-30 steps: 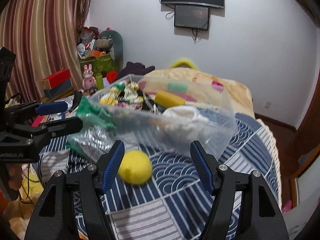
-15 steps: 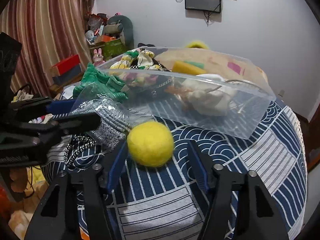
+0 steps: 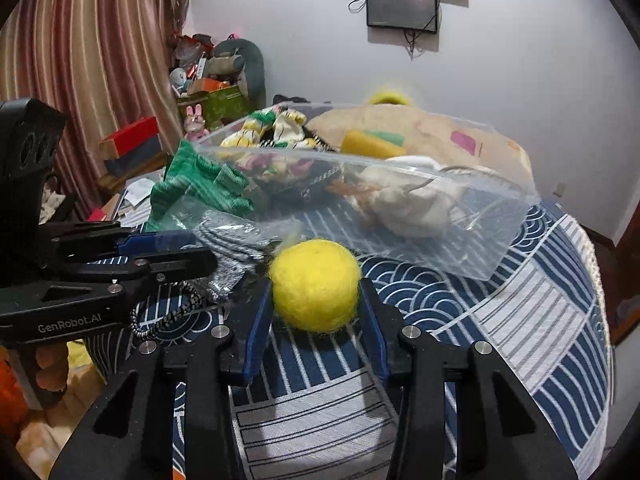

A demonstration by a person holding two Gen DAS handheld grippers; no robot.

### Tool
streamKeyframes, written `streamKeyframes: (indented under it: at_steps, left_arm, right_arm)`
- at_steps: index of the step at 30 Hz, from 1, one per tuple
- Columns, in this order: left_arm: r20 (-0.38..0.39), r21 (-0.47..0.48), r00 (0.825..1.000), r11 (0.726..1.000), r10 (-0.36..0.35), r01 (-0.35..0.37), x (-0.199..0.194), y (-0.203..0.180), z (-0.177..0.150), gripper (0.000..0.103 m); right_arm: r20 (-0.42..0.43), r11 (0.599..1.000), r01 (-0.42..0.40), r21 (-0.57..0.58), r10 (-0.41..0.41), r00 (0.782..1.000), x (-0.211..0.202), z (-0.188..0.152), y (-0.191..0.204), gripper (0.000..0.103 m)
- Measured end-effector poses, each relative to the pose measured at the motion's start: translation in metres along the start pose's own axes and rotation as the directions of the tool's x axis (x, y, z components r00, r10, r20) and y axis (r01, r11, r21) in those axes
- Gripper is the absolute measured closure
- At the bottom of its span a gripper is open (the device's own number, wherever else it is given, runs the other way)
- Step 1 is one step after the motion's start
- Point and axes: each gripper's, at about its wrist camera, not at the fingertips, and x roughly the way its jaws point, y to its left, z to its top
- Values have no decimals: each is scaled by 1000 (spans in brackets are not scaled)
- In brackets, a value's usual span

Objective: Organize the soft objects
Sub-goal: 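Grasp the grey knit item with the left tool while the right tool grasps the yellow ball, then carry the grey item and yellow ball over the box and release both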

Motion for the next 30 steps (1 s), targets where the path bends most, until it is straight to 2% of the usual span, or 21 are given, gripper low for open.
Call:
streamKeyframes:
  at_steps: [8, 16, 22, 30]
  left_arm:
    - [68, 3, 998, 1000, -5, 5, -24, -4, 16, 78]
    - [152, -3, 988, 1000, -26, 27, -40, -7, 40, 78]
    - [212, -4, 977, 1000, -24, 26, -46, -9, 63, 78]
    - [247, -6, 969, 1000, -2, 3, -36, -7, 88, 78]
  right_arm:
    - [58, 999, 38, 23, -39, 998, -21, 5, -12, 64]
    - [119, 996, 71, 55, -77, 990, -45, 13, -24, 64]
    - [173, 991, 114, 67, -124, 977, -62, 26, -29, 64]
    - [243, 984, 160, 74, -173, 954, -72, 53, -39, 64]
